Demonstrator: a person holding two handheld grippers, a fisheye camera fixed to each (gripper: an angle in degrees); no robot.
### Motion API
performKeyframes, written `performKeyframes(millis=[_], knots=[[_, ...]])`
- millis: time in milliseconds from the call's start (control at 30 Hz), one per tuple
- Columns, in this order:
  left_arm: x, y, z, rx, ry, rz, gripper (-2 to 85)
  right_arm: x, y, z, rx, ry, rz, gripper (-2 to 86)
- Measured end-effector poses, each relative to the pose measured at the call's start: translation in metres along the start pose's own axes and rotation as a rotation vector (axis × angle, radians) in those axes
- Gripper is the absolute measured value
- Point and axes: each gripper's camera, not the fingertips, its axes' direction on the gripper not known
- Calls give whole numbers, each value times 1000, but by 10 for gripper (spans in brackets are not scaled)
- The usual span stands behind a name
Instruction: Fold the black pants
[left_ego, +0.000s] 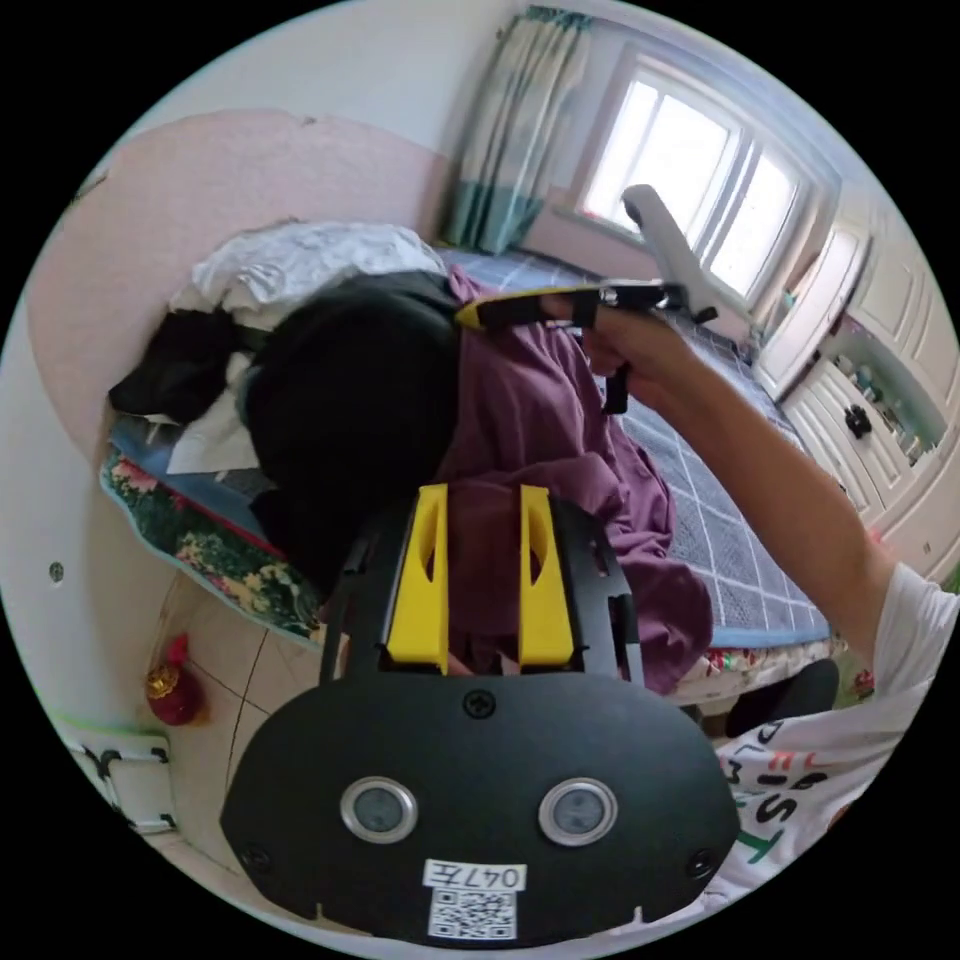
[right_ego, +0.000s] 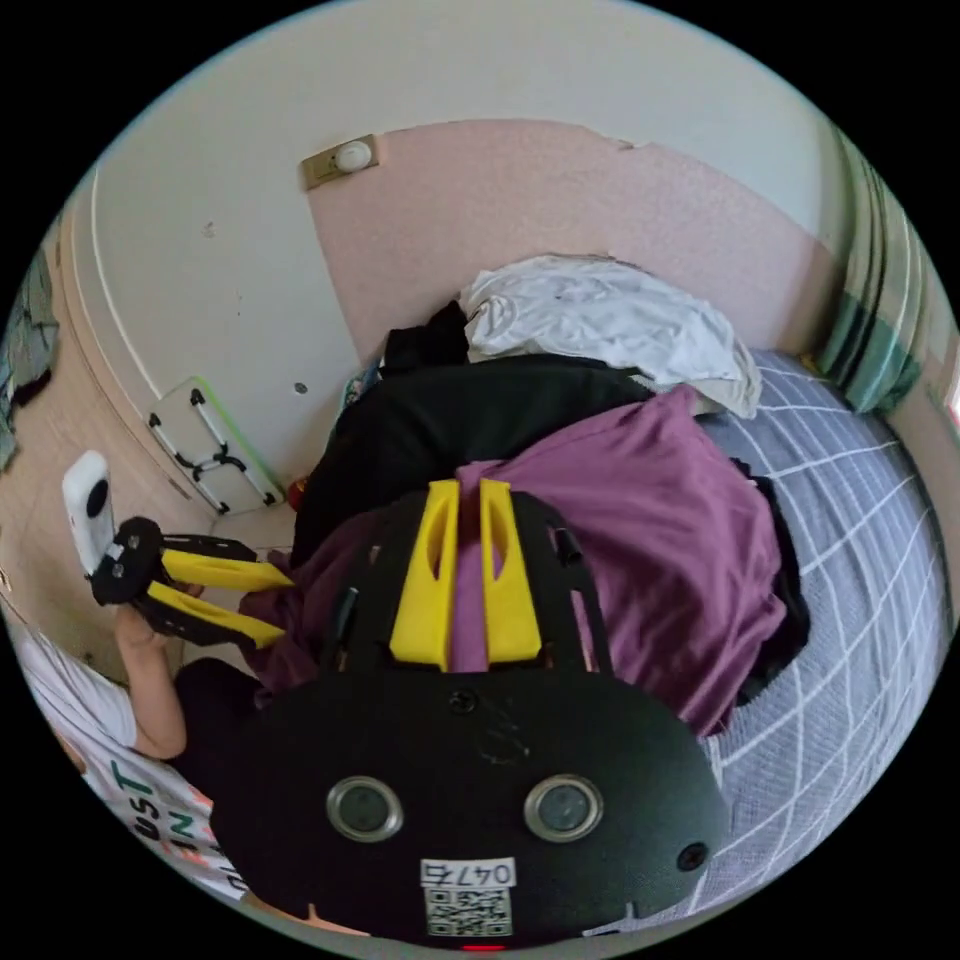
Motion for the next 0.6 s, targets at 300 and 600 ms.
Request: performKeyframes(millis=[300, 600], knots=[[29, -12, 28, -123, 496, 220, 40, -7, 123, -72, -213, 387, -37, 8], [-13, 2, -6, -51, 340, 32, 7, -48, 121, -109, -5, 280, -185, 87]])
